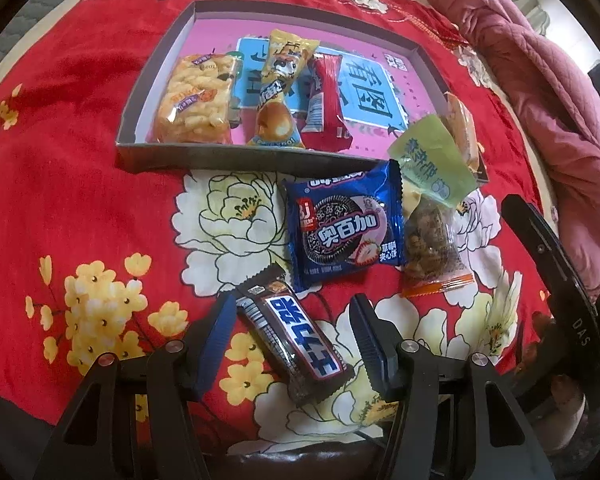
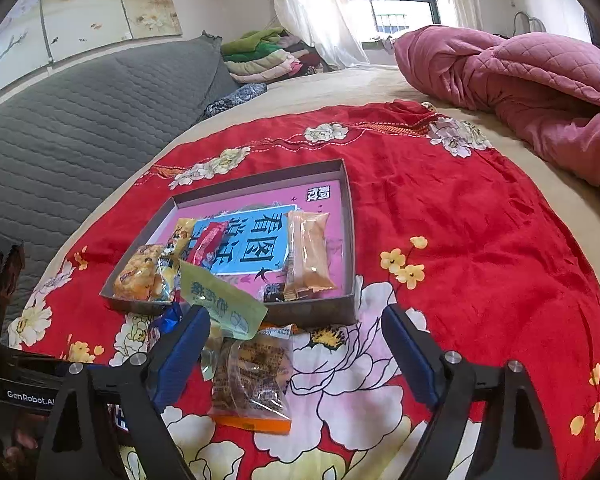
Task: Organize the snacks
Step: 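Move the left tool to the chocolate bar while the right tool reaches the cookie bag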
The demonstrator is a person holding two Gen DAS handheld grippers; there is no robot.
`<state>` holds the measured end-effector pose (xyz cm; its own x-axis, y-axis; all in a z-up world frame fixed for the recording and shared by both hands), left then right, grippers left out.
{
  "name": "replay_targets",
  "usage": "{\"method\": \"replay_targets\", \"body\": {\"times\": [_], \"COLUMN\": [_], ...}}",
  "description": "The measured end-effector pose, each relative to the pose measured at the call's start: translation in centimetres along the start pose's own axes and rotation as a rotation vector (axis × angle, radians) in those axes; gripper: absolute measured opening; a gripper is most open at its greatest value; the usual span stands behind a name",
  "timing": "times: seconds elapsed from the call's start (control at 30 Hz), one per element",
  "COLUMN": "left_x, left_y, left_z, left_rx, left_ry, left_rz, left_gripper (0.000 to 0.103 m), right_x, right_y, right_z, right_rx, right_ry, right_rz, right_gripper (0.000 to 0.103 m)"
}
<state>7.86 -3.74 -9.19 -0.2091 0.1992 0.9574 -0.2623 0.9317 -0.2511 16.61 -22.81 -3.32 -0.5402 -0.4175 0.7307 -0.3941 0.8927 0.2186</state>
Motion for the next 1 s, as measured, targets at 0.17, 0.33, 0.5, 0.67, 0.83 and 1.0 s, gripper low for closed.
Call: {"method": "replay_targets", "body": {"times": [0.17, 0.33, 0.5, 0.67, 0.83, 1.0], "left_x": [-0.4, -0.8, -1.3, -2.1, -2.6, -2.8], "left_y": [-0.1, -0.1, -0.4, -1.1, -1.1, -1.1], "left_z": [0.5, 0.9, 1.2, 1.4, 1.4, 1.2], "left_rx": [-0.001, 0.000, -0.009, -0.032, -0.026, -0.024], "left_ry": [0.017, 0.035, 0.049, 0.058, 0.058, 0.060], "left_rz": [-0.009, -0.018, -0.036, -0.069, -0.070, -0.071], "left_gripper": [0.061, 0.061, 0.061, 0.061, 0.061, 0.061], "right_x": [-0.1, -0.5, -0.9, -1.9, -2.7, -3.4], "right_y": [0.5, 1.0, 1.6, 2.4, 3.2, 3.5], "right_z": [0.4, 0.8, 1.3, 2.1, 2.8, 3.4], "right_rx": [0.021, 0.037, 0.066, 0.108, 0.148, 0.171], "right_ry": [0.014, 0.036, 0.065, 0.108, 0.139, 0.170], "right_rz": [0.005, 0.007, 0.006, 0.016, 0.026, 0.034], "right_gripper": [0.087, 0.087, 0.087, 0.087, 0.087, 0.087]}}
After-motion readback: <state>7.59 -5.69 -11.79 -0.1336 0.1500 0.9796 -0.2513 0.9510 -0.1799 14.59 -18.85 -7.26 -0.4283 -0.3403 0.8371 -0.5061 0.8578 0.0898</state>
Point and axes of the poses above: each gripper's, at about its wrist camera, not at the fingertips, and x roughly against the way its jaws point, y to its left, z to its underside, the point moved 5 cm from there along -x, roughly the way its jaws point, and after that the axes turned 5 degrees about y, right-handed, at the moved point
